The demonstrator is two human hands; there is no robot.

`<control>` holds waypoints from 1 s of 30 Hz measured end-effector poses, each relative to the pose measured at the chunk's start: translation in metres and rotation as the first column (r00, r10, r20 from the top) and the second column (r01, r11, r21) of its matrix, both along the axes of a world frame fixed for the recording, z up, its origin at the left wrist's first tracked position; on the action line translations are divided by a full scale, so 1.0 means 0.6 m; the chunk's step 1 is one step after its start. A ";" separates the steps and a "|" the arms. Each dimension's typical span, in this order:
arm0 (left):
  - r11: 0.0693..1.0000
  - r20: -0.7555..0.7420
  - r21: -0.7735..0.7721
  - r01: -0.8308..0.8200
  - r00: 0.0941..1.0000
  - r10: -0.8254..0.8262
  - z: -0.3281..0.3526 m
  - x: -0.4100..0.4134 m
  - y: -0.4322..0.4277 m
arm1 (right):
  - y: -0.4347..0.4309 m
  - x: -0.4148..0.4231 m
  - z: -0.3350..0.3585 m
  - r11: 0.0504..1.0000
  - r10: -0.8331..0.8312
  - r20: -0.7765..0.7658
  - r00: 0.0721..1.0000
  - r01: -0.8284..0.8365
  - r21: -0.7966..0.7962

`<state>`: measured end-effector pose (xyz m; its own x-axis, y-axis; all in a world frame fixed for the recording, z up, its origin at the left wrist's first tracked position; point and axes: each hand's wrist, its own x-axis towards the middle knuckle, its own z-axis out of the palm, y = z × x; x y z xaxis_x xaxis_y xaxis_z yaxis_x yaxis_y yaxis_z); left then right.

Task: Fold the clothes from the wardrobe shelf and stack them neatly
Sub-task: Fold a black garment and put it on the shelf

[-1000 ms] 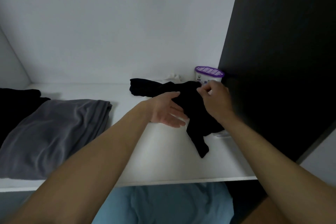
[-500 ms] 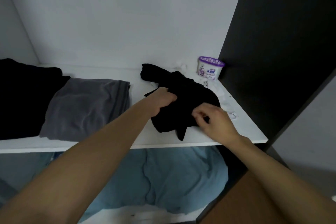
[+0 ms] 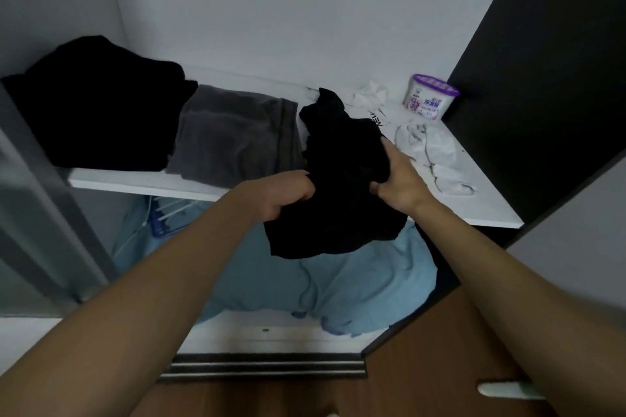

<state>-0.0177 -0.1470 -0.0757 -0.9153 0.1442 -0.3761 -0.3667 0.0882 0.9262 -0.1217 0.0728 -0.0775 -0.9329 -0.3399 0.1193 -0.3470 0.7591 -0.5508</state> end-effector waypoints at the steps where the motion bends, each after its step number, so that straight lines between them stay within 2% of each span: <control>1: 0.998 0.015 -0.038 0.044 0.999 -0.043 -0.002 0.010 -0.005 | -0.011 0.006 -0.005 0.998 0.017 0.059 0.998 -0.021 0.064; 3: 0.986 0.055 -0.118 0.113 0.993 -0.107 -0.006 0.027 -0.011 | -0.029 0.020 -0.019 0.982 -0.001 0.151 0.989 -0.027 0.186; 6: 0.976 0.088 -0.180 0.123 0.990 -0.109 -0.013 0.051 -0.009 | -0.046 0.050 -0.040 0.961 -0.023 0.024 0.999 0.016 0.277; 9: 0.995 0.118 -0.071 0.066 0.991 -0.057 -0.023 0.066 -0.016 | -0.050 0.088 -0.058 0.995 0.005 -0.059 0.998 0.000 0.099; 12: 1.000 0.130 0.021 -0.010 0.992 0.007 -0.040 0.068 -0.030 | -0.043 0.135 -0.065 0.969 0.007 0.051 0.999 0.005 -0.248; 13: 0.997 0.128 0.068 -0.030 0.992 0.021 -0.047 0.068 -0.032 | -0.039 0.155 -0.065 0.948 0.046 0.070 0.996 -0.021 -0.318; 15: 0.983 0.130 0.176 -0.058 0.991 0.035 -0.058 0.071 -0.026 | -0.026 0.195 -0.067 0.933 0.188 0.061 0.980 -0.159 -0.323; 17: 0.956 0.130 0.277 -0.097 0.990 0.063 -0.065 0.077 -0.007 | -0.009 0.234 -0.077 0.914 0.353 0.086 0.932 -0.323 -0.243; 18: 0.951 0.115 0.280 -0.130 0.988 0.101 -0.069 0.081 0.007 | 0.002 0.252 -0.087 0.902 0.410 0.108 0.906 -0.385 -0.198; 21: 0.972 0.006 0.079 -0.222 0.975 0.222 -0.082 0.096 0.061 | 0.040 0.298 -0.124 0.907 0.415 0.164 0.895 -0.391 -0.160; 24: 0.981 -0.076 -0.105 -0.161 0.985 0.153 -0.090 0.120 0.117 | 0.086 0.333 -0.160 0.931 0.345 0.231 0.910 -0.302 -0.204; 27: 0.981 -0.108 -0.143 -0.133 0.987 0.118 -0.098 0.152 0.159 | 0.146 0.356 -0.180 0.946 0.318 0.305 0.898 -0.280 -0.161; 30: 0.978 -0.096 -0.175 -0.116 0.990 0.101 -0.106 0.194 0.196 | 0.209 0.372 -0.183 0.957 0.226 0.221 0.949 -0.174 -0.231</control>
